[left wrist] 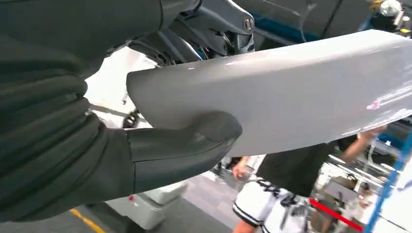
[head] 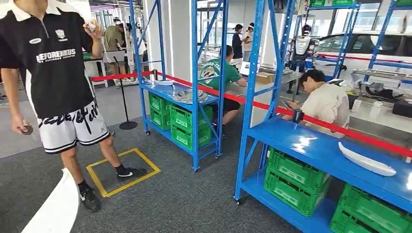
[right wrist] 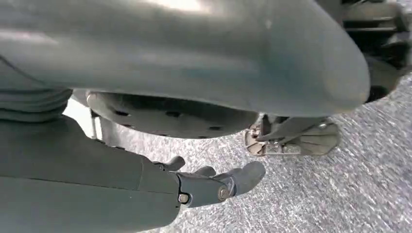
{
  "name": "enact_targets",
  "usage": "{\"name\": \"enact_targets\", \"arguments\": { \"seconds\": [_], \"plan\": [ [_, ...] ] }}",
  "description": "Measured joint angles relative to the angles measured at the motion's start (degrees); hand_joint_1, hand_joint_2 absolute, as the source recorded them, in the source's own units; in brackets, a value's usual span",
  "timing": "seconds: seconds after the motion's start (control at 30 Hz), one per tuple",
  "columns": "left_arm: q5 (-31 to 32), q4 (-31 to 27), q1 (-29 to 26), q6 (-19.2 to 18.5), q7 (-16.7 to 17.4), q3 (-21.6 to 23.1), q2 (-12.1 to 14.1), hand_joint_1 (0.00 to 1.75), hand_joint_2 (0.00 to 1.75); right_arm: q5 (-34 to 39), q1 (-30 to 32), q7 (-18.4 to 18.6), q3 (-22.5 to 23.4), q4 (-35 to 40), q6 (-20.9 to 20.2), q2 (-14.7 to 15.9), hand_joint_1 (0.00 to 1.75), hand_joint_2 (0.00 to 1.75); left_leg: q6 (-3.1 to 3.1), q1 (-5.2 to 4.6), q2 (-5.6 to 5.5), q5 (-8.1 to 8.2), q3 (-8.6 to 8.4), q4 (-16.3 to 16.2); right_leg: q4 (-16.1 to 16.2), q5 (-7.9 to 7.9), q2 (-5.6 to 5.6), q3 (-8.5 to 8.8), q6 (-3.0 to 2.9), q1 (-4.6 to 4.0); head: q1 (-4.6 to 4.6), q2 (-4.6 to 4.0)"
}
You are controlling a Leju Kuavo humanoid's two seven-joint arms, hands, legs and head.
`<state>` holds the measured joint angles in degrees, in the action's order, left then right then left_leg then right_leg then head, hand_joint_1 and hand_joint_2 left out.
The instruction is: Take the parts from the cabinet and place them on the table.
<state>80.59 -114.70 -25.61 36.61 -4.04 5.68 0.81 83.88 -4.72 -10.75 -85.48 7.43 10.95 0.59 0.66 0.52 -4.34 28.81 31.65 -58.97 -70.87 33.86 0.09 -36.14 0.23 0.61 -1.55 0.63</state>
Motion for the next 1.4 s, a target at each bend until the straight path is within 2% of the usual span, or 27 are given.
{"name": "enact_targets", "arguments": {
  "seconds": [0.03, 0.07, 0.1, 0.17, 0.23, 0.27, 0.3, 0.33, 0.43, 0.53, 0.57, 0.6, 0.77, 0.8, 0.83, 0.9, 0.93, 0.97, 1.03, 1.07, 1.1, 1.13, 1.23, 1.27, 1.3, 1.33, 1.4],
  "plan": [
    [-0.24, 0.02, -0.16, 0.13, -0.02, -0.2, -0.02, 1.75, 1.75, -0.7, -0.09, 0.39, -0.04, 0.0, 0.0, 0.0, 0.0, 0.0, -0.05, 0.0, -0.85, -0.02, -0.05, -0.04, 5.23, -2.87, 0.83, 2.21, -0.35, 0.0, 0.0, 0.0],
    [-0.59, 0.02, -0.37, 0.24, -0.02, -0.76, -0.06, 1.75, 1.75, -1.25, -0.12, 0.41, -0.13, 0.0, 0.0, 0.0, 0.0, 0.0, -0.23, 0.08, -1.57, -0.06, -0.01, -0.05, 10.02, -4.8, 3.24, 4.23, -0.68, 0.01, 0.0, 0.0],
    [-0.85, 0.07, -0.56, 0.41, -0.06, -1.31, -0.11, 1.75, 1.75, -1.66, -0.13, 0.26, -0.2, 0.0, 0.0, 0.04, 0.0, 0.0, -0.69, -0.12, -2.08, -0.01, 0.31, -0.22, 11.42, -3.97, 6.17, 4.64, -0.76, 0.11, -0.04, 0.0],
    [-1.31, 0.04, -1.07, 0.7, -0.39, -2.6, -0.13, 1.75, 1.75, -1.99, -0.33, 0.11, -0.24, 0.0, 0.0, 0.02, 0.0, 0.0, -1.6, 0.4, -3.53, -0.33, 0.99, -0.05, 11.58, -4.22, 4.37, 4.68, -0.59, -0.3, 0.02, 0.0],
    [-1.62, 0.02, -1.73, 0.81, -0.77, -3.34, -0.22, 1.75, 1.75, -2.23, -0.45, 0.11, -0.28, 0.0, 0.0, 0.02, 0.0, 0.0, -2.59, 0.41, -5.01, -0.69, 1.24, 0.52, 12.23, -4.49, 2.96, 4.99, -1.36, -0.27, 0.02, 0.0],
    [-1.73, 0.02, -1.99, 0.85, -0.89, -3.67, -0.22, 1.75, 1.75, -2.32, -0.64, 0.13, -0.31, 0.0, 0.09, -0.04, 0.0, 0.0, -2.49, 0.55, -2.9, -0.36, 1.3, -0.35, 12.91, -4.98, 1.73, 5.21, -1.78, 0.09, 0.06, 0.0],
    [-1.84, 0.02, -1.95, 0.9, -1.31, -3.98, -0.28, 1.75, 1.75, -2.4, -0.63, 0.17, -0.35, 0.0, 0.09, -0.04, 0.0, 0.0, -2.6, 0.12, 0.76, 1.34, 2.33, -2.16, 13.24, -5.08, 1.16, 5.29, -2.17, 0.02, -0.15, 0.0],
    [-1.83, 0.09, -1.64, 0.87, -1.74, -4.13, -0.28, 1.75, 1.75, -2.51, -0.57, 0.37, -0.43, 0.0, 0.09, -0.04, 0.0, 0.0, -2.81, 0.14, 2.48, 3.71, 3.98, -5.63, 13.24, -5.08, 0.21, 5.27, -2.36, -0.01, -0.11, 0.0],
    [-1.4, 0.55, -1.41, 0.83, -3.04, -4.09, -0.59, 1.75, 1.75, -1.77, -0.22, 1.03, -0.5, 0.0, 0.07, -0.04, 0.0, 0.0, -3.37, 0.32, 3.76, 7.92, 8.45, -15.86, 13.16, -4.93, -2.86, 5.16, -2.5, -0.13, -0.13, 0.0],
    [-0.61, 1.22, -1.0, 0.65, -3.69, -3.91, -0.81, 1.75, 1.75, -0.8, -0.24, 1.53, -0.5, 0.0, 0.07, -0.04, 0.0, 0.0, -3.69, 0.64, 5.23, 2.46, 3.38, -7.21, 12.95, -4.67, -5.21, 5.24, -2.14, -0.05, -0.11, 0.0],
    [-0.41, 1.42, -0.74, 0.65, -3.83, -3.69, -0.87, 1.75, 1.75, -0.24, -0.21, 1.59, -0.41, 0.0, 0.07, -0.04, 0.0, 0.0, -3.7, 0.64, 7.35, 0.5, 0.32, -1.89, 12.65, -4.48, -5.86, 5.39, -1.85, -0.05, -0.13, 0.0],
    [-0.33, 1.68, -0.25, 0.68, -3.91, -3.36, -0.87, 1.75, 1.75, 0.11, -0.11, 1.81, -0.26, 0.0, 0.07, -0.04, 0.0, 0.0, -3.23, 0.37, 9.61, 0.99, -0.57, 0.31, 12.4, -4.23, -6.36, 5.42, -1.49, -0.34, -0.13, 0.0],
    [-0.2, 3.21, 0.14, 0.98, -3.06, -1.34, -0.87, 1.75, 1.75, 1.36, -0.3, 2.23, 0.72, 0.02, 0.07, -0.17, 0.0, 0.0, -1.07, 0.5, 6.15, -0.08, -0.82, 0.74, 12.18, -3.66, -8.07, 6.23, 0.35, 0.0, -0.09, 0.0],
    [-0.07, 3.39, 0.28, 1.03, -2.97, -0.98, -0.85, 1.75, 1.75, 1.42, -0.32, 2.16, 0.96, 0.02, 0.07, -0.17, 0.0, 0.0, -0.89, 0.5, 5.68, -0.2, -0.54, 0.77, 10.73, -2.43, -4.21, 5.82, 0.77, 0.23, -0.09, 0.0],
    [0.0, 3.58, 0.68, 1.03, -2.93, -0.57, -0.87, 1.75, 1.75, 1.49, -0.25, 2.18, 1.22, 0.02, 0.07, -0.2, 0.0, 0.0, -0.6, 0.55, 5.06, -0.38, -0.3, 0.77, 7.58, -0.31, -1.98, 4.4, 0.83, 0.24, -0.07, 0.0],
    [0.17, 3.98, 0.96, 1.07, -2.62, 0.2, -0.87, 1.75, 1.75, 1.62, 0.02, 2.12, 1.44, 0.02, -0.02, -0.2, 0.0, 0.0, -0.3, 0.44, 3.42, -0.59, 0.09, 0.72, -1.86, 4.02, -0.54, -0.12, 0.92, 0.21, 0.0, 0.0],
    [0.28, 4.11, 0.86, 1.11, -2.4, 0.39, -0.83, 1.75, 1.75, 1.66, 0.18, 1.96, 1.49, 0.02, -0.02, -0.2, 0.0, 0.0, -0.32, 0.36, 2.5, -0.64, 0.15, 0.65, -4.58, 4.45, -0.51, -1.5, 0.89, 0.2, -0.02, 0.0],
    [0.35, 4.17, 0.79, 1.16, -2.19, 0.57, -0.81, 1.75, 1.75, 1.64, 0.34, 1.77, 1.53, 0.02, -0.02, -0.2, 0.0, 0.0, -0.32, 0.35, 1.74, -0.65, 0.17, 0.59, -4.65, 3.7, -0.49, -1.65, 0.76, 0.18, -0.02, 0.0],
    [0.37, 4.17, 0.76, 1.29, -1.81, 0.85, -0.77, 1.75, 1.75, 1.6, 0.37, 1.29, 1.55, 0.02, -0.02, -0.2, 0.0, 0.0, -0.42, 0.35, -0.09, -0.68, 0.15, 0.36, 2.01, -1.0, -0.03, 1.21, 0.26, 0.18, -0.02, 0.0],
    [0.46, 4.15, 0.7, 1.53, -1.53, 1.01, -0.74, 1.75, 1.75, 1.47, 0.37, 1.07, 1.55, 0.02, -0.02, -0.2, 0.0, 0.0, -0.58, 0.37, -0.92, -0.71, 0.17, 0.26, 7.15, -3.63, 1.38, 3.55, -0.08, 0.2, -0.02, 0.0],
    [0.46, 4.13, 0.54, 1.88, -1.01, 1.2, -0.66, 1.75, 1.75, 1.27, 0.39, 0.96, 1.55, 0.02, -0.02, -0.15, 0.0, 0.0, -0.78, 0.55, -1.51, -0.76, 0.33, 0.19, 11.05, -4.42, 4.91, 5.09, -0.47, 0.23, -0.02, 0.0],
    [0.48, 4.06, 0.53, 2.14, -0.61, 1.22, -0.55, 1.75, 1.75, 1.03, 0.42, 0.79, 1.55, 0.02, -0.02, -0.07, 0.0, 0.0, -1.31, 0.19, -2.28, -0.67, 0.68, -0.09, 12.01, -4.04, 5.69, 5.34, -0.44, 0.24, -0.04, 0.0],
    [0.74, 3.45, -0.81, 2.42, 0.24, 1.2, -0.48, 1.75, 1.75, 0.27, 0.31, 0.0, 1.53, 0.02, -0.02, -0.09, 0.0, 0.0, -2.71, 0.76, -4.22, -1.31, 1.46, 0.64, 11.97, -4.18, 3.56, 5.45, -0.79, -0.3, 0.02, 0.0],
    [1.07, 3.04, -1.42, 2.43, 0.53, 1.2, -0.46, 1.75, 1.75, 0.0, 0.27, -0.09, 1.53, 0.02, 0.11, -0.2, 0.0, 0.0, -3.0, 0.68, -3.99, -1.31, 1.44, 0.49, 12.75, -4.71, 2.62, 5.62, -1.38, 0.28, 0.0, 0.0],
    [1.23, 2.58, -2.06, 2.43, 0.74, 1.14, -0.37, 1.75, 1.75, -0.24, 0.23, -0.11, 1.53, 0.02, 0.15, -0.2, 0.0, 0.0, -3.05, 0.6, -0.14, -0.47, 1.78, -0.5, 13.15, -4.92, 1.72, 5.82, -1.68, 0.23, 0.0, 0.0],
    [1.38, 2.12, -2.08, 2.42, 0.9, 1.14, -0.33, 1.75, 1.75, -0.35, 0.32, -0.22, 1.53, 0.02, 0.15, -0.22, 0.0, 0.0, -3.16, 0.47, 2.19, 1.77, 3.11, -3.31, 13.21, -4.89, 0.87, 5.83, -2.14, 0.21, -0.04, 0.0],
    [1.6, 1.66, -2.32, 2.43, 0.94, 1.16, -0.33, 1.75, 1.75, -0.43, 0.66, -0.18, 1.51, 0.02, 0.15, -0.31, 0.0, 0.0, -3.54, 0.52, 3.43, 6.15, 6.8, -11.48, 13.18, -4.8, -1.13, 5.8, -2.32, 0.07, -0.04, 0.0]
  ]
}}
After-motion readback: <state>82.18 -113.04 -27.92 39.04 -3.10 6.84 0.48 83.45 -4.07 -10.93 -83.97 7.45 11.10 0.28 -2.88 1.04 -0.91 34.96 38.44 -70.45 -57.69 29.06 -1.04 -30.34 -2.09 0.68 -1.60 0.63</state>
